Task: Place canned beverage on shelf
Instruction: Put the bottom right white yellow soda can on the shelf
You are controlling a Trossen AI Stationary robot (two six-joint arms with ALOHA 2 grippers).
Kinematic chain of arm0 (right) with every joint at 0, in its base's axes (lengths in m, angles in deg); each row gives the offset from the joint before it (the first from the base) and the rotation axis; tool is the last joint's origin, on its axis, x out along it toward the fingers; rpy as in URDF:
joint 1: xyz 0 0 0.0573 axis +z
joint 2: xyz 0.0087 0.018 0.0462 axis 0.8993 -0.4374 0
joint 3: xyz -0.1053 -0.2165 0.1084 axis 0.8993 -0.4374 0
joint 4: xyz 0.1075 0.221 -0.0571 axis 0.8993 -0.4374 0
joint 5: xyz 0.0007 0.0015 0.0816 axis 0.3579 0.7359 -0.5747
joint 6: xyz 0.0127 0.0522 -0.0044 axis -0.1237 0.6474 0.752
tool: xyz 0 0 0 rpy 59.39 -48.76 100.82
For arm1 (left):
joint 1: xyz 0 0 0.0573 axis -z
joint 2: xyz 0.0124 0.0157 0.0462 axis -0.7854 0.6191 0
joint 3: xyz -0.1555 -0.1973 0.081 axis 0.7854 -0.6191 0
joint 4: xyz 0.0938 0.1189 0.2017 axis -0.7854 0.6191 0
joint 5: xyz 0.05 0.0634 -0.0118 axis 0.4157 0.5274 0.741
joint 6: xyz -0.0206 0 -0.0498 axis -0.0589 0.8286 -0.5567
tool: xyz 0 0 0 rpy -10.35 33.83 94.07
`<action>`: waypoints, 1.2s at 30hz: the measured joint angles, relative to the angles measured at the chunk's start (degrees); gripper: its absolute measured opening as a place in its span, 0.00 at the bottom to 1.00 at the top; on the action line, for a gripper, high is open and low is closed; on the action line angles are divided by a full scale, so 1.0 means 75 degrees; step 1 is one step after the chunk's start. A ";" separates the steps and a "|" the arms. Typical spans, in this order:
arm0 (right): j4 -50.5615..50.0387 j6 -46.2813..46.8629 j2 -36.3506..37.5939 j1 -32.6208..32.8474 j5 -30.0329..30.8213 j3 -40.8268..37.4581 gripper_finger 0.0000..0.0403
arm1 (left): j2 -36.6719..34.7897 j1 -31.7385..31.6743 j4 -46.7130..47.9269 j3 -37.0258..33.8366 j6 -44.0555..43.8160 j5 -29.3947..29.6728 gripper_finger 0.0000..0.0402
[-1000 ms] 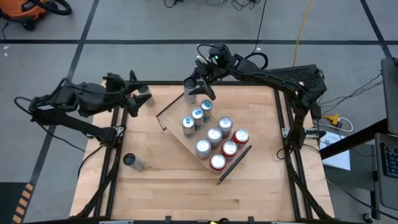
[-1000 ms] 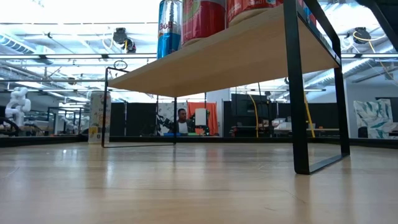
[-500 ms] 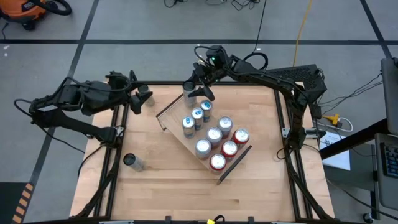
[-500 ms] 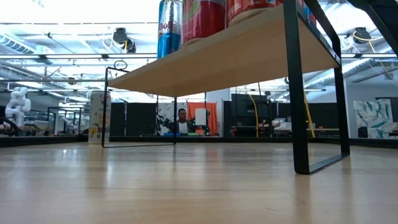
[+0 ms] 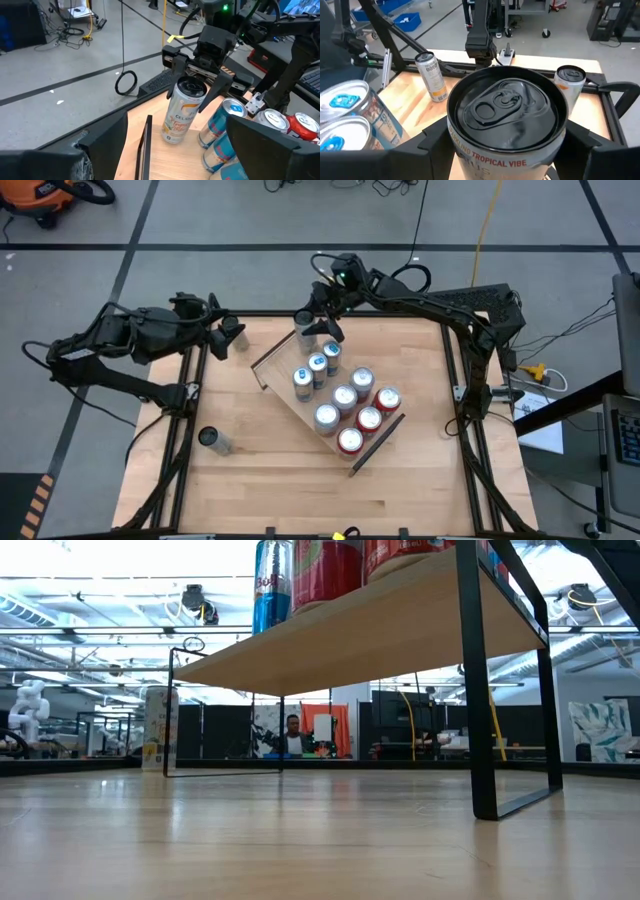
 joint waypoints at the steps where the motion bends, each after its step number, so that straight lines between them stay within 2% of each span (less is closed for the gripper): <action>1: -0.0015 -0.0079 0.0000 0.0000 0.0000 0.0000 0.59 | 0.0000 0.0000 0.0000 0.0000 0.0019 0.0003 0.84; 36: 0.0173 -0.0239 -0.0227 0.0035 0.0017 0.0000 0.61 | 0.0137 0.0006 0.0000 0.0000 0.0025 -0.0085 0.84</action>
